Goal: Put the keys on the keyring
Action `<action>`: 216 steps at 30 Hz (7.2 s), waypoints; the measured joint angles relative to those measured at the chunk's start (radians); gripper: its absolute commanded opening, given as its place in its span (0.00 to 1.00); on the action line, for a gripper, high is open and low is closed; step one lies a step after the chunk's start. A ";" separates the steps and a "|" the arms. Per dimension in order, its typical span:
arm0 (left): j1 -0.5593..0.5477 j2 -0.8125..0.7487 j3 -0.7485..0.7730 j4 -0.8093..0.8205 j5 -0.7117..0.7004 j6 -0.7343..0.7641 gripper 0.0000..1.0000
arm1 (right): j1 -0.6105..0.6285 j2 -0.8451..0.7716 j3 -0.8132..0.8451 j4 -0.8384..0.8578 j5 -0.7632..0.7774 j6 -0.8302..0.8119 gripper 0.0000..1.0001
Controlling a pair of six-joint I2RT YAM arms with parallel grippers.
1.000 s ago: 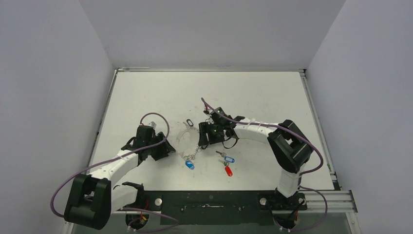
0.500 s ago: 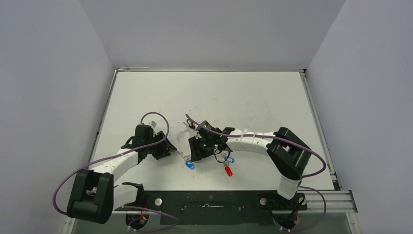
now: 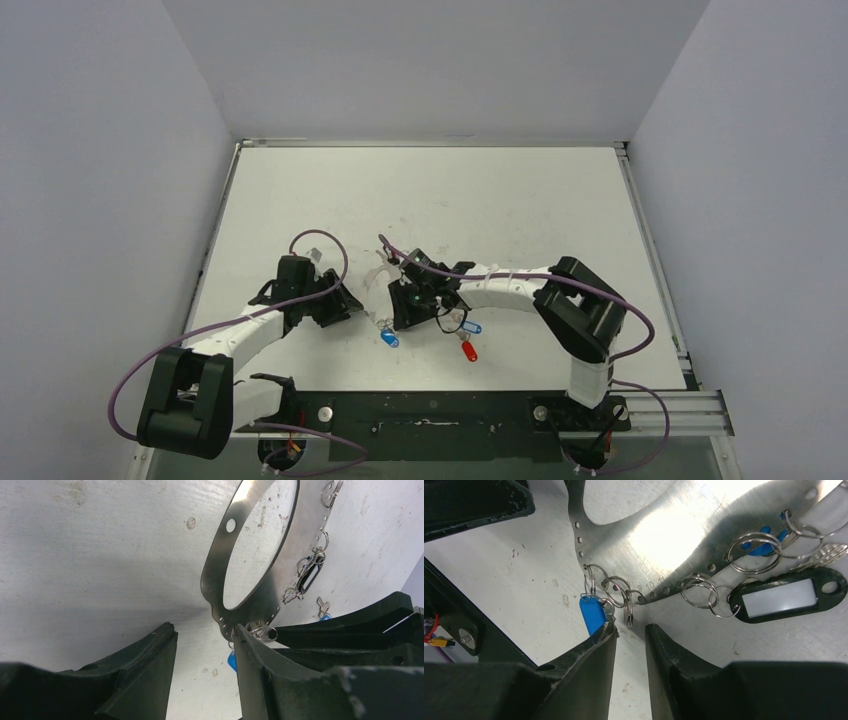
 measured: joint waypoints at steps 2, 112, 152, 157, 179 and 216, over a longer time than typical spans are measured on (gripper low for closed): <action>0.000 0.000 0.000 0.000 0.000 0.001 0.44 | 0.000 0.009 0.007 0.003 0.000 0.002 0.24; -0.224 -0.045 0.061 0.178 0.078 0.148 0.45 | -0.050 -0.118 0.035 -0.127 0.043 -0.174 0.00; -0.344 -0.230 -0.103 0.747 0.418 0.500 0.44 | -0.050 -0.309 0.217 -0.518 -0.125 -0.588 0.00; -0.363 -0.232 -0.096 0.675 0.428 0.634 0.43 | -0.050 -0.311 0.240 -0.534 -0.145 -0.616 0.00; -0.385 -0.285 -0.080 0.605 0.405 0.911 0.36 | -0.050 -0.323 0.268 -0.565 -0.206 -0.716 0.00; -0.467 -0.244 -0.134 0.716 0.445 0.990 0.33 | -0.050 -0.319 0.280 -0.632 -0.229 -0.753 0.00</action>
